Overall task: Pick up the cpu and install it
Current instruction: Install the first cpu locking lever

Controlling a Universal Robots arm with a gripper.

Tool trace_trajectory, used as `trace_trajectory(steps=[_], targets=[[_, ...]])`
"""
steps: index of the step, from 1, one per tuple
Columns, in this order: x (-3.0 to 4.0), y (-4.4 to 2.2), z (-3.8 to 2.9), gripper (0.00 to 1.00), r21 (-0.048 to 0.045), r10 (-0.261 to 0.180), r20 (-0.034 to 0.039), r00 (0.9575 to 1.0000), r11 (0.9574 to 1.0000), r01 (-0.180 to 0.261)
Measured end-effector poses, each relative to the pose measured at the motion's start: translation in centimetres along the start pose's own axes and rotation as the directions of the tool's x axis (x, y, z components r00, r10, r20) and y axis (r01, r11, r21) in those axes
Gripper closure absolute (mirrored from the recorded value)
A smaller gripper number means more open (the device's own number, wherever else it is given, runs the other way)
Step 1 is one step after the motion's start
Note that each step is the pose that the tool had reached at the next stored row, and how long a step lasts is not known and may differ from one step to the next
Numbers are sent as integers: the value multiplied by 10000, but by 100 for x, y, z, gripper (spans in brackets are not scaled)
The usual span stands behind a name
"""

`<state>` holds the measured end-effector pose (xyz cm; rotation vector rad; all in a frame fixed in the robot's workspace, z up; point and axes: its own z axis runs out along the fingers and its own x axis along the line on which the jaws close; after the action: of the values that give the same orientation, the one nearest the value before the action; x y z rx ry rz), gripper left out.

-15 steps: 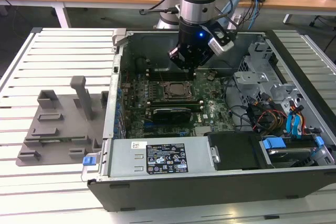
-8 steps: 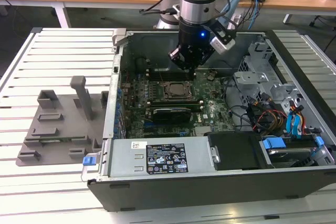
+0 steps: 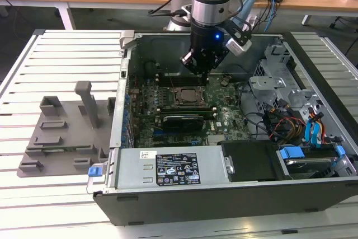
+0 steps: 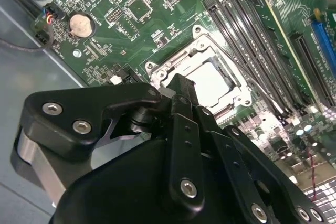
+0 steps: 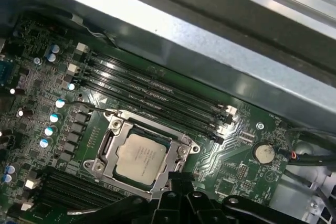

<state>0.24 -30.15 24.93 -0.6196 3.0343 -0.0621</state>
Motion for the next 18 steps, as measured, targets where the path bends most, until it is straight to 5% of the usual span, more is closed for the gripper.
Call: trace_trajectory(steps=[5, 12, 18], targets=[[0, 0, 0, 89, -19, -533, 27, 9986, 9986, 533], [0, 0, 0, 89, -43, -1329, 67, 9911, 9911, 1329], [0, 0, 0, 89, -63, -2086, 108, 9779, 9780, 2087]])
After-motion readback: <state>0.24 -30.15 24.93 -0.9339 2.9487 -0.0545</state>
